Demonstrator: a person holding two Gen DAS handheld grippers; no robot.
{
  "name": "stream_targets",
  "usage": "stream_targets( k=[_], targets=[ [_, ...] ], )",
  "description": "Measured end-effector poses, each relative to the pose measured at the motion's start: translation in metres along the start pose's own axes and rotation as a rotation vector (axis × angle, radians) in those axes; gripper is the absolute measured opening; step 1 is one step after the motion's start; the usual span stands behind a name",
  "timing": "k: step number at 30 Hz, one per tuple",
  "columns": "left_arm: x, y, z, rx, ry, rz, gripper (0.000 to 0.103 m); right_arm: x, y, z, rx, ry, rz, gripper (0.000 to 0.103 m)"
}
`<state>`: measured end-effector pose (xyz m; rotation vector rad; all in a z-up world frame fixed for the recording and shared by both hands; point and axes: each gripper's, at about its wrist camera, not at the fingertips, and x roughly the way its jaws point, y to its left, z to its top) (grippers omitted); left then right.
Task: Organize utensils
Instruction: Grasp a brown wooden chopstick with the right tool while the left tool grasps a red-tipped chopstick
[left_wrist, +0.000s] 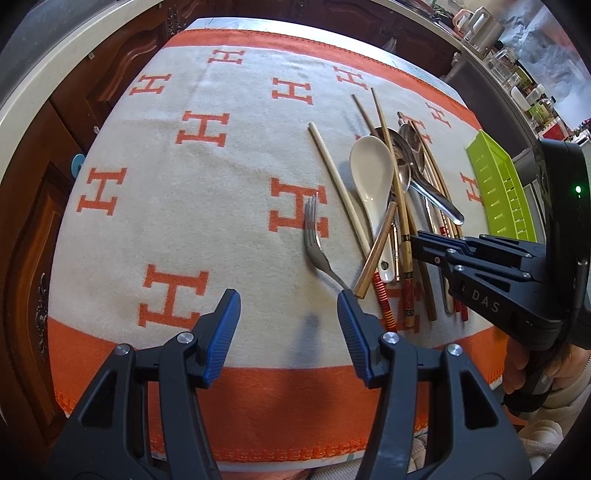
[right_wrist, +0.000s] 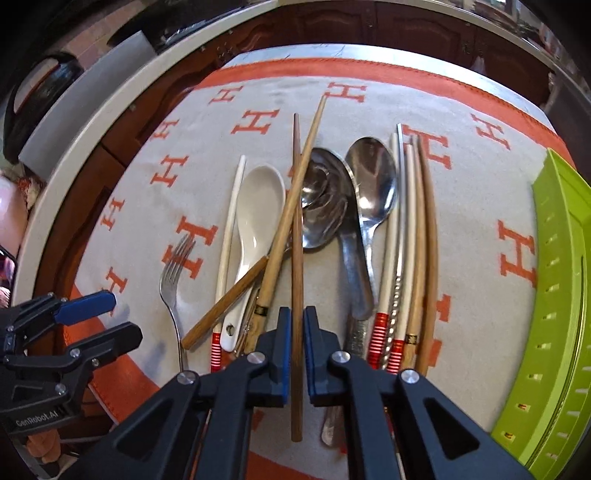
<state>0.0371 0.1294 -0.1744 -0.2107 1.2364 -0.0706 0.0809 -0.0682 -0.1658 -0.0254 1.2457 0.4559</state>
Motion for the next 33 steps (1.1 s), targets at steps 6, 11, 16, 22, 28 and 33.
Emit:
stream_targets(
  k=[6,11,16,22,28,33],
  targets=[
    [-0.009,-0.016,0.002,0.048,-0.020,-0.003,0.052,-0.028,-0.015,-0.002,0.062,-0.084,0.054,0.006],
    [-0.011,-0.033,0.005,0.076,-0.018,-0.009,0.052,-0.044,-0.027,-0.005,0.096,-0.128,0.080,0.006],
    [-0.013,-0.048,0.006,0.096,-0.023,-0.025,0.052,-0.058,-0.043,-0.012,0.133,-0.160,0.103,0.006],
    [-0.011,-0.056,0.008,0.088,-0.012,-0.056,0.052,-0.080,-0.059,-0.025,0.154,-0.210,0.110,0.006],
    [-0.011,-0.070,0.009,0.098,-0.043,-0.112,0.051,-0.098,-0.075,-0.040,0.170,-0.247,0.119,0.006],
    [0.001,-0.088,0.016,0.120,-0.064,-0.117,0.042,-0.103,-0.093,-0.051,0.207,-0.256,0.126,0.006]
  ],
)
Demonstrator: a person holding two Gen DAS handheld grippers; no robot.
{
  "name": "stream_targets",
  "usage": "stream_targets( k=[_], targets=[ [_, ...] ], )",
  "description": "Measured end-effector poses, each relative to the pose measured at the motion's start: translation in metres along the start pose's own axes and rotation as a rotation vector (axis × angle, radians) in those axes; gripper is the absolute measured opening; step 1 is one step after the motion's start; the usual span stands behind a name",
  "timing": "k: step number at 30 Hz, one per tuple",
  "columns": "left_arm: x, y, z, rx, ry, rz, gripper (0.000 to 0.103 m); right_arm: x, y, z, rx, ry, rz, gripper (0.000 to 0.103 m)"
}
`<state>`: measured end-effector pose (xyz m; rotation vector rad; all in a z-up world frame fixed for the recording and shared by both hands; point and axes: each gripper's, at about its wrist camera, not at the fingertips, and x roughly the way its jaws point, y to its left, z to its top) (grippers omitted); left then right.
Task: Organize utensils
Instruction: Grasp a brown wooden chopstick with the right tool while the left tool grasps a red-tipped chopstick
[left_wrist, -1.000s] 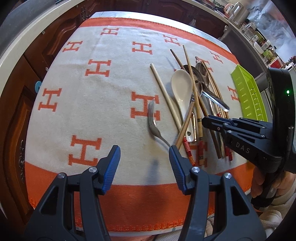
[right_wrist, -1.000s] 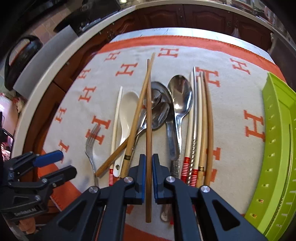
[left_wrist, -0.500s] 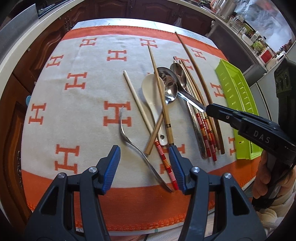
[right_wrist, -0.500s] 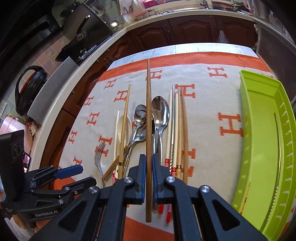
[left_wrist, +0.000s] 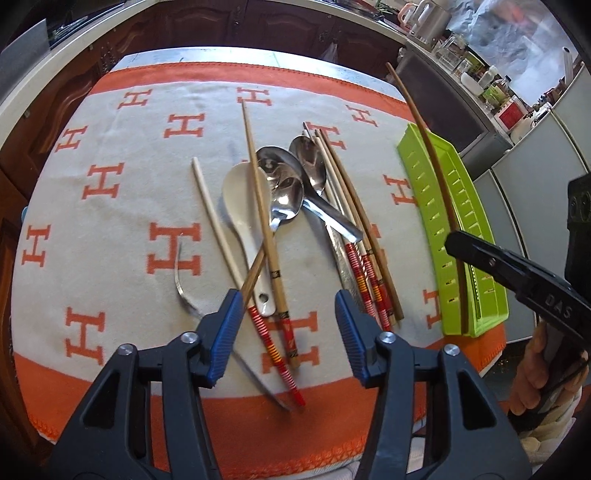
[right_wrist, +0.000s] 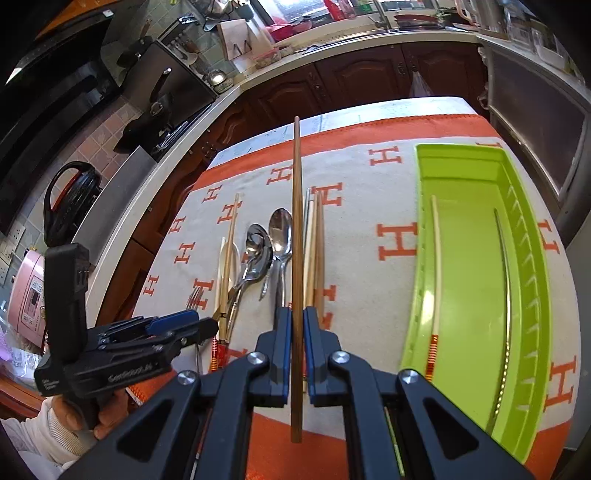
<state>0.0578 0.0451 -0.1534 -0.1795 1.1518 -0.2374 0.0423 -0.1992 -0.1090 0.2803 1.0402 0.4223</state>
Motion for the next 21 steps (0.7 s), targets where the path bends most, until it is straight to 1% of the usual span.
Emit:
stream_targets(
  k=[2,5,12,14,19,21],
  targets=[
    [0.006,-0.003,0.003,-0.001,-0.001,0.013,0.038,-0.004,-0.006,-0.001,0.009,-0.007,-0.002,0.006],
    [0.018,-0.007,0.009,-0.004,-0.002,0.062,0.033,-0.008,-0.014,-0.003,0.029,-0.020,-0.003,0.006],
    [0.036,-0.016,0.025,0.011,-0.011,0.126,0.033,-0.008,-0.026,-0.005,0.059,-0.028,0.001,0.006],
    [0.040,-0.016,0.030,0.001,-0.008,0.136,0.033,-0.008,-0.027,-0.005,0.061,-0.030,0.002,0.006],
    [0.046,-0.009,0.044,-0.043,-0.016,0.161,0.029,-0.008,-0.031,-0.006,0.070,-0.033,0.000,0.006],
    [0.049,-0.001,0.050,-0.076,-0.008,0.165,0.023,-0.007,-0.034,-0.007,0.076,-0.033,0.001,0.006]
  ],
)
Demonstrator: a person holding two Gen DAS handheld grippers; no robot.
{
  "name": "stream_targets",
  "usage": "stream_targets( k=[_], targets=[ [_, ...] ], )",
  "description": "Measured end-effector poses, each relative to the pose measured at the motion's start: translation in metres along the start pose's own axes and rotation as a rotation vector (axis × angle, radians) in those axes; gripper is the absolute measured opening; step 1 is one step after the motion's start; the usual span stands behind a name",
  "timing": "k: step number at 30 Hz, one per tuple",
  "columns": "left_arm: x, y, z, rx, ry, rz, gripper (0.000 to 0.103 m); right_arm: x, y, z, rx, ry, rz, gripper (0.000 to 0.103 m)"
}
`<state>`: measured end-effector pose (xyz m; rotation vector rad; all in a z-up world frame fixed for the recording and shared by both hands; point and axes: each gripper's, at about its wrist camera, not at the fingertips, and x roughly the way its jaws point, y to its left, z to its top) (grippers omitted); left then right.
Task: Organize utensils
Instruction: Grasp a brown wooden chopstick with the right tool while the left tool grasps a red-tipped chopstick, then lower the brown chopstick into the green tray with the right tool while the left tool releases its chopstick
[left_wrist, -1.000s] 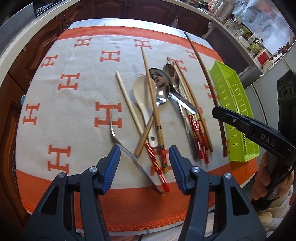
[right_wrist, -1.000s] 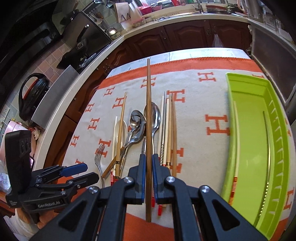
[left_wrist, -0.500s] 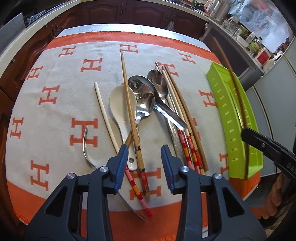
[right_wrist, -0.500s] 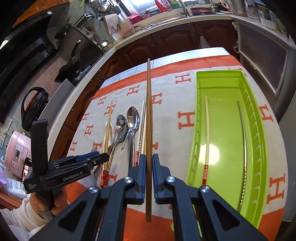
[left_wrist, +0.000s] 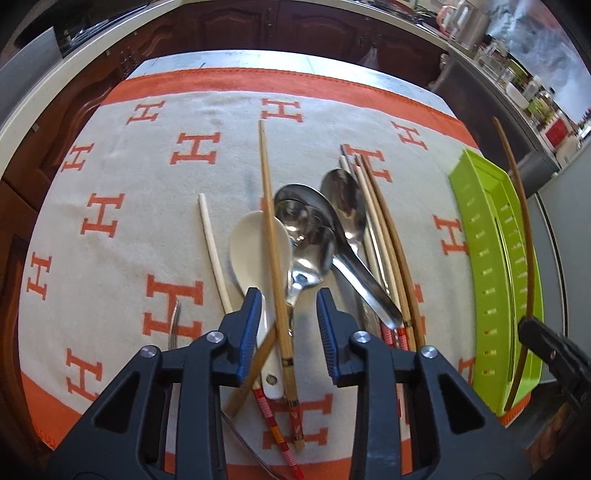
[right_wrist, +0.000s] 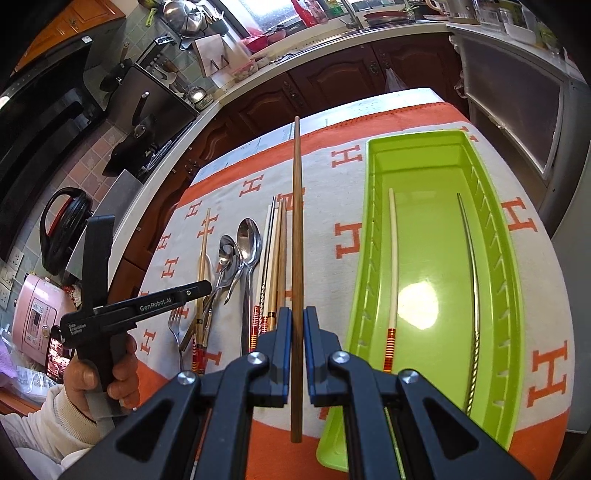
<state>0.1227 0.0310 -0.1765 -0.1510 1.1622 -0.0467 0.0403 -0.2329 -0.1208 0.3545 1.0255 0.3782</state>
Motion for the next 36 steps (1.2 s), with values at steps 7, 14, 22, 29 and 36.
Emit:
stream_targets(
  k=[7,14,22,29,36],
  targets=[
    [0.014,0.006,0.006,-0.027,0.036,0.016,0.013,-0.001,-0.004,0.000,0.010,-0.006,-0.002,0.006],
    [0.012,0.003,0.004,-0.033,0.019,0.019,0.004,-0.006,-0.006,-0.001,0.016,-0.016,0.000,0.006],
    [-0.015,0.011,0.003,-0.094,0.026,-0.044,0.004,-0.021,-0.015,0.000,0.046,-0.033,-0.034,0.006],
    [-0.062,-0.020,0.002,-0.047,0.015,-0.172,0.004,-0.034,-0.048,-0.002,0.096,-0.015,-0.179,0.006],
    [-0.079,-0.093,0.009,0.070,0.031,-0.290,0.004,-0.035,-0.070,-0.004,0.142,0.001,-0.243,0.008]
  ],
)
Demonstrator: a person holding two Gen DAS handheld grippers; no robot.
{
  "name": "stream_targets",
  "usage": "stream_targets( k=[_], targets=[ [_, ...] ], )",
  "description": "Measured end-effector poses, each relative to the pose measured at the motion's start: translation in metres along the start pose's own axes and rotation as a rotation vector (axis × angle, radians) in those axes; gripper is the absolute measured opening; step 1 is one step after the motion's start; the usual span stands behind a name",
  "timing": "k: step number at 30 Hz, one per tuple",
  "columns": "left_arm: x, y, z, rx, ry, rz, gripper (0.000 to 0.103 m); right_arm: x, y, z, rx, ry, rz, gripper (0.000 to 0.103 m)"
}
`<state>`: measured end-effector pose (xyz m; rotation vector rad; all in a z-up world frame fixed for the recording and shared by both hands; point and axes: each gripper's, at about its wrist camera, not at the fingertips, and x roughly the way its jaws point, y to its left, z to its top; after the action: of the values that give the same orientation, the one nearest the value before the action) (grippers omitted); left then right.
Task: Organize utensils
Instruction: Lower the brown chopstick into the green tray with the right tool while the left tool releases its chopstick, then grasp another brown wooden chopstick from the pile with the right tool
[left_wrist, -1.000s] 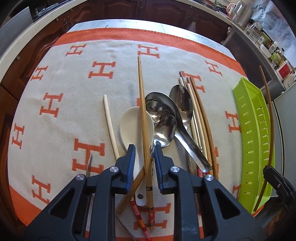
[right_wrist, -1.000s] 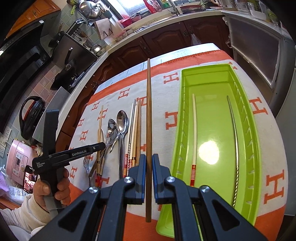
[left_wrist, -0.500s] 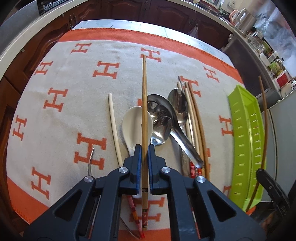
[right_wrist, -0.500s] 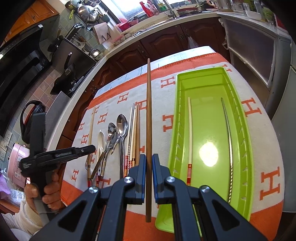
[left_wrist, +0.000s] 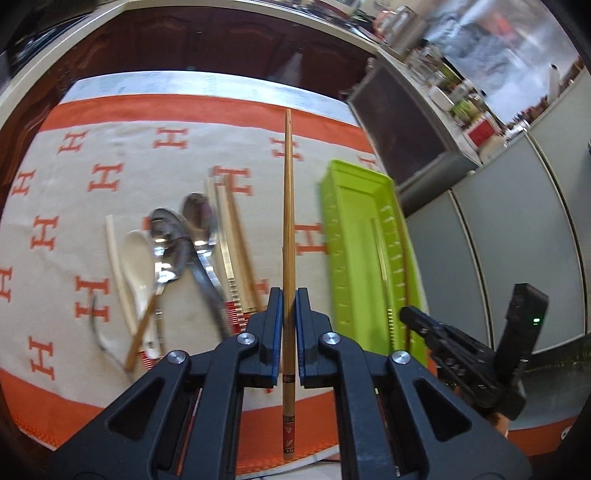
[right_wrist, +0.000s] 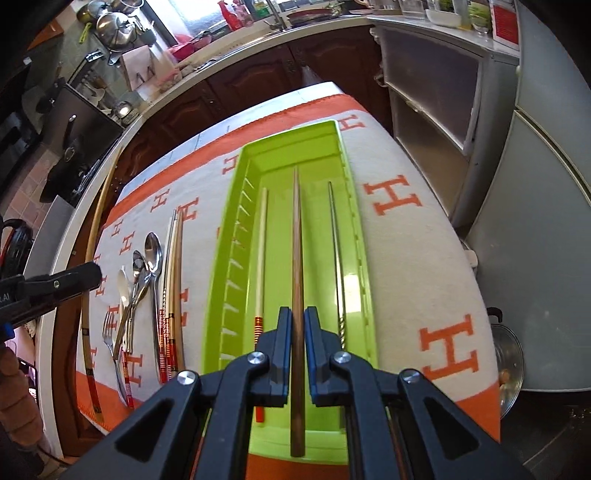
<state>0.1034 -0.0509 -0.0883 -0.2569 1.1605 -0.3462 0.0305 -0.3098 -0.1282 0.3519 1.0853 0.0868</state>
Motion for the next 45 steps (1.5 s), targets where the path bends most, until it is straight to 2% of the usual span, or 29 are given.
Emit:
stream_targets(
  k=[6,8,13,19,27,31,36,45],
  targets=[
    [0.030,-0.050,0.012,0.049,0.064,-0.043,0.004,-0.017,-0.014,0.000,0.059,-0.059,0.031,0.011],
    [0.041,-0.062,0.015,0.059,0.085,-0.045,0.004,-0.024,-0.018,-0.001,0.081,-0.086,0.027,0.015],
    [0.069,-0.086,0.017,0.087,0.122,-0.037,0.004,-0.037,-0.039,-0.005,0.153,-0.132,-0.002,0.016],
    [0.098,-0.099,0.018,0.080,0.168,-0.034,0.004,-0.043,-0.060,-0.010,0.212,-0.145,-0.043,0.016],
    [0.121,-0.096,0.012,0.069,0.223,0.039,0.005,-0.043,-0.068,-0.011,0.233,-0.145,-0.045,0.016],
    [0.113,-0.092,0.006,0.100,0.217,0.085,0.010,-0.043,-0.065,-0.010,0.222,-0.141,-0.040,0.016],
    [0.090,-0.076,-0.003,0.105,0.200,0.089,0.033,-0.043,-0.056,-0.011,0.206,-0.134,-0.030,0.017],
    [0.028,-0.030,-0.018,0.111,0.074,0.210,0.034,-0.038,-0.024,-0.013,0.131,-0.106,0.007,0.016]
  ],
)
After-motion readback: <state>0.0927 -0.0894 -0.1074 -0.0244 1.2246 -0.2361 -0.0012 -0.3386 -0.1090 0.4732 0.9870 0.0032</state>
